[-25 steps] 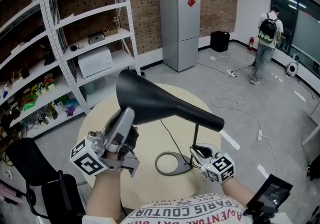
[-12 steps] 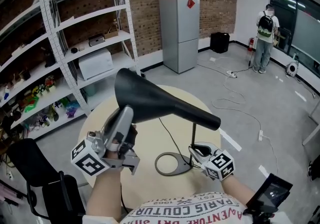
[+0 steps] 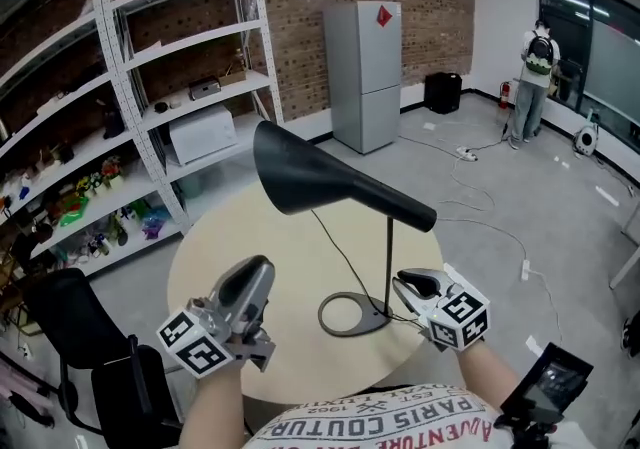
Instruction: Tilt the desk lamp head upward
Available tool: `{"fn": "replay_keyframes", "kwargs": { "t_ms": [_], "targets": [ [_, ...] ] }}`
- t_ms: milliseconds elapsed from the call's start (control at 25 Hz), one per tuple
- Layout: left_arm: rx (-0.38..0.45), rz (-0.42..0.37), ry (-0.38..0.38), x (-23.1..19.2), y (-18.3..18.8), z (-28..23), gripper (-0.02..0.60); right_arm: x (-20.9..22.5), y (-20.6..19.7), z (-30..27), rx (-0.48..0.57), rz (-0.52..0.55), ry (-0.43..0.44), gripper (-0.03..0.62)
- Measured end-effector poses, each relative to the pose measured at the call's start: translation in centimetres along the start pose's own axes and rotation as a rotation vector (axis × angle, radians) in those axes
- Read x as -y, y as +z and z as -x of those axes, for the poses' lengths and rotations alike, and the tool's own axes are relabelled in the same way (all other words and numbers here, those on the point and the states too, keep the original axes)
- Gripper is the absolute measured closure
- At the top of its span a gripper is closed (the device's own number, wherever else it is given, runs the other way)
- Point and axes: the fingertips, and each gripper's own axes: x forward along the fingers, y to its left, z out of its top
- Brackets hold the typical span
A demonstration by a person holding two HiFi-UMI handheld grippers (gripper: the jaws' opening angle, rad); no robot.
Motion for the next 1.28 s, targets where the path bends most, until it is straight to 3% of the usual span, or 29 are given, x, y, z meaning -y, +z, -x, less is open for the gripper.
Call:
{"fn": "replay_keyframes", "kwargs": {
  "t_ms": [40, 120, 200, 280, 400, 600, 840, 1040, 1280],
  "targets": [
    [-0.019, 0.021, -0.014, 0.9, -1.5, 0.8, 0.516, -1.4, 0.4, 0.8, 0.005, -0.008, 0.035, 0.545],
    [-0.084, 0.033, -0.051, 3.2, -4.6, 1.9, 0.584, -4.5, 1.3, 2.1, 0.020, -0.038, 0.116, 0.545],
    [-0.187, 0.001, -0.087, 5.8, -7.7, 2.7, 0.584, -7.4, 2.3, 3.0, 0.049, -0.062, 0.179, 0.545],
    [-0.294, -0.049, -0.112, 7.9, -10.3, 3.3, 0.584, -9.8, 3.5, 3.5, 0.076, -0.075, 0.214, 0.592],
    [-0.391, -0.074, -0.126, 9.9, -12.8, 3.8, 0.583, -13.3, 4.9, 4.1, 0.085, -0.055, 0.277, 0.592],
    [-0.394, -0.043, -0.146, 14.1, -13.3, 4.6, 0.583, -17.9, 5.7, 7.2, 0.075, -0.021, 0.380, 0.592],
    [-0.428, 0.007, -0.150, 19.4, -14.6, 5.8, 0.583, -20.3, 4.0, 12.3, 0.077, -0.075, 0.388, 0.592],
    [-0.451, -0.007, -0.146, 25.5, -15.8, 7.3, 0.583, -23.4, 2.2, 18.0, 0.064, -0.077, 0.405, 0.592],
    [-0.429, 0.016, -0.118, 32.6, -17.3, 9.8, 0.583, -26.5, 1.6, 25.1, 0.107, -0.077, 0.404, 0.592]
  ]
}}
